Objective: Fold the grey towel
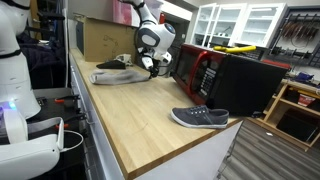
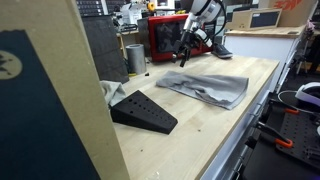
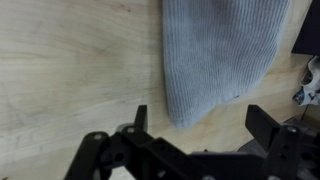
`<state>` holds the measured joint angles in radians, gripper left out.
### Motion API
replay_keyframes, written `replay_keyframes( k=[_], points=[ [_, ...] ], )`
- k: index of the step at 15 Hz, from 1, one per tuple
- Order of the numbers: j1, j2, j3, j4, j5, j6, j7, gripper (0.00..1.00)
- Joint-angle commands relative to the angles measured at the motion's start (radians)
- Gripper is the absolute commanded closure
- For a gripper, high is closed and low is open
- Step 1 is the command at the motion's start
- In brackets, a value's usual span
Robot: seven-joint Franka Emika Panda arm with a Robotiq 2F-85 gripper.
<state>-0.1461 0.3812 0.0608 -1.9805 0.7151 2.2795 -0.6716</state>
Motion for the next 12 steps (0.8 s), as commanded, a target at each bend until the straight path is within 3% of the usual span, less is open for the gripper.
replay_keyframes(
  k=[1,5,6,8,12],
  points=[
    [-0.018,0.096,0.032,0.107,0.044,-0.031,-0.049,0.0],
    [-0.022,0.162,0.06,0.174,0.041,-0.05,-0.038,0.0],
    [-0.021,0.172,0.064,0.184,0.033,-0.064,-0.033,0.25],
    [-0.029,0.185,0.073,0.2,0.039,-0.111,-0.023,0.34],
    [-0.04,0.177,0.065,0.208,0.035,-0.21,-0.011,0.66]
  ],
)
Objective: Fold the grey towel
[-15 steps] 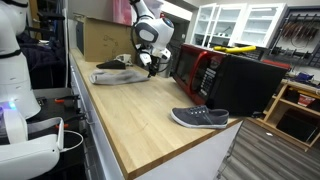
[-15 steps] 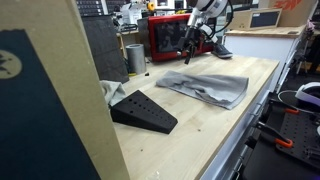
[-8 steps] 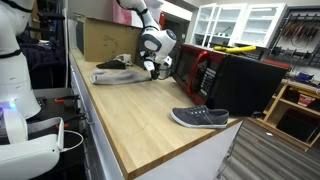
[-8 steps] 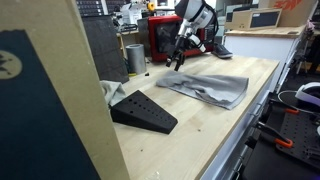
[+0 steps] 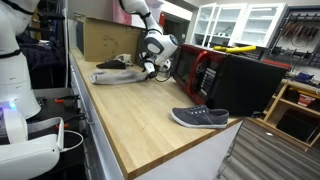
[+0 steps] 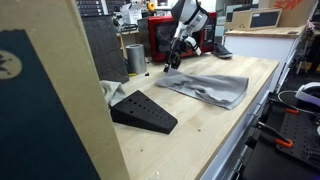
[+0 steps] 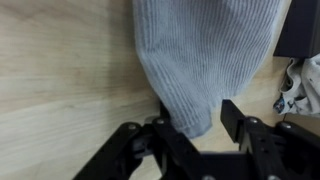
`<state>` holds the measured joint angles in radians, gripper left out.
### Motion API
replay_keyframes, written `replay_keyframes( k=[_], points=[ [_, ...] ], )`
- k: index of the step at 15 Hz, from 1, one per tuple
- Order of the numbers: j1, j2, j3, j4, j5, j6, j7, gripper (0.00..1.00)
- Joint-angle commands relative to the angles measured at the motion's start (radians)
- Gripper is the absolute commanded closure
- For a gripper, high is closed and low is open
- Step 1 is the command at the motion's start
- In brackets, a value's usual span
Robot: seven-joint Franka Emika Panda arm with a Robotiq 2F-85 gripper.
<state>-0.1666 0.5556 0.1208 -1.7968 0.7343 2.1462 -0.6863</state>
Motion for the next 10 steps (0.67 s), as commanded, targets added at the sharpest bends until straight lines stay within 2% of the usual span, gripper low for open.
replay_keyframes(
  k=[1,2,5,10],
  points=[
    [-0.022,0.001,0.001,0.026,0.015,-0.094,0.004,0.73],
    [-0.024,-0.003,-0.002,0.025,0.015,-0.106,0.001,0.82],
    [-0.029,-0.019,-0.013,0.014,0.005,-0.122,-0.008,1.0],
    [-0.011,-0.055,-0.035,-0.004,-0.043,-0.065,-0.029,0.99]
  ],
)
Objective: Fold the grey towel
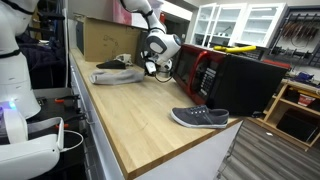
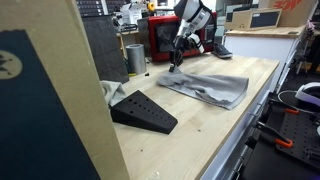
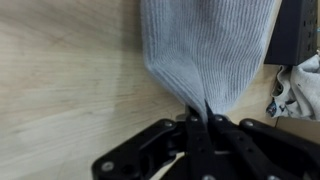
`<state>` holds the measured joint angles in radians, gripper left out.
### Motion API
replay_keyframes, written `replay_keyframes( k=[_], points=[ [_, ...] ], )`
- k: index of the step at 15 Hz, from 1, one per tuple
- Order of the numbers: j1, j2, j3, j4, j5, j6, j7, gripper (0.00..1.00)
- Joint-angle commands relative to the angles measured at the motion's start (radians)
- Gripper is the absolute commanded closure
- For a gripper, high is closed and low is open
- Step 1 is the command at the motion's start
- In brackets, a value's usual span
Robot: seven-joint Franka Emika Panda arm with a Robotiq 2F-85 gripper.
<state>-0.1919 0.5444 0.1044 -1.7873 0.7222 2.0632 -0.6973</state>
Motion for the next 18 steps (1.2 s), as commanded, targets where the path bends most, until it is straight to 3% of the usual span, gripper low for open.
replay_keyframes(
  k=[1,18],
  points=[
    [0.018,-0.051,-0.023,-0.012,-0.049,0.032,-0.019,0.99],
    [0.013,-0.178,-0.047,-0.055,-0.365,0.26,0.016,0.99]
  ],
)
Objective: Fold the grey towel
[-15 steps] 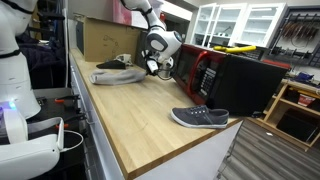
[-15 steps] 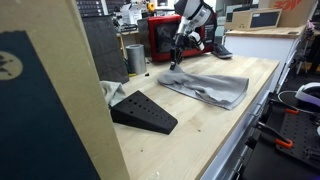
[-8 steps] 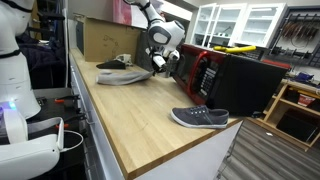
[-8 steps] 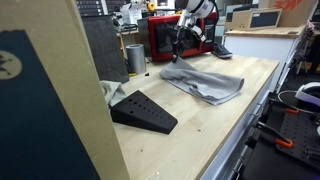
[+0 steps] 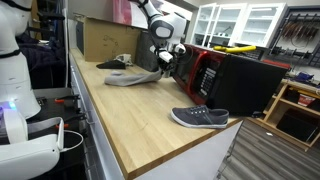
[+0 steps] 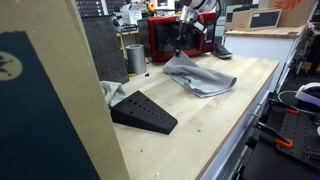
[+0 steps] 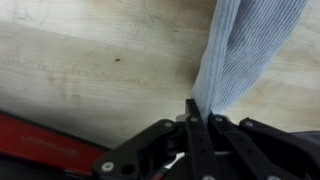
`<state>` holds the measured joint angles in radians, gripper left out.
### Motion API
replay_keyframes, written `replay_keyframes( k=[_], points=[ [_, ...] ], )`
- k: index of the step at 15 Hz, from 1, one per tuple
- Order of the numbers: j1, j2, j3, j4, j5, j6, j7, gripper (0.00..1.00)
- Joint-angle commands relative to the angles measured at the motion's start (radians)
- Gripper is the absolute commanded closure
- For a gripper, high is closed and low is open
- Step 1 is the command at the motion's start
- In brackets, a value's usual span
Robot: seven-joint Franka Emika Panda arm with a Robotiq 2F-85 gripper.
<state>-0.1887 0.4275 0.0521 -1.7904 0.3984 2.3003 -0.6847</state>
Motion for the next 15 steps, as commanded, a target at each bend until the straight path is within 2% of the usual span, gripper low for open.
replay_keyframes(
  k=[1,5,10,15],
  points=[
    [0.011,-0.076,0.013,-0.064,-0.046,0.018,-0.007,0.99],
    [0.019,-0.141,0.065,-0.134,-0.031,-0.026,-0.108,0.99],
    [0.068,-0.202,0.096,-0.231,-0.037,-0.16,-0.254,0.99],
    [0.124,-0.277,0.099,-0.309,-0.049,-0.324,-0.408,0.99]
  ],
)
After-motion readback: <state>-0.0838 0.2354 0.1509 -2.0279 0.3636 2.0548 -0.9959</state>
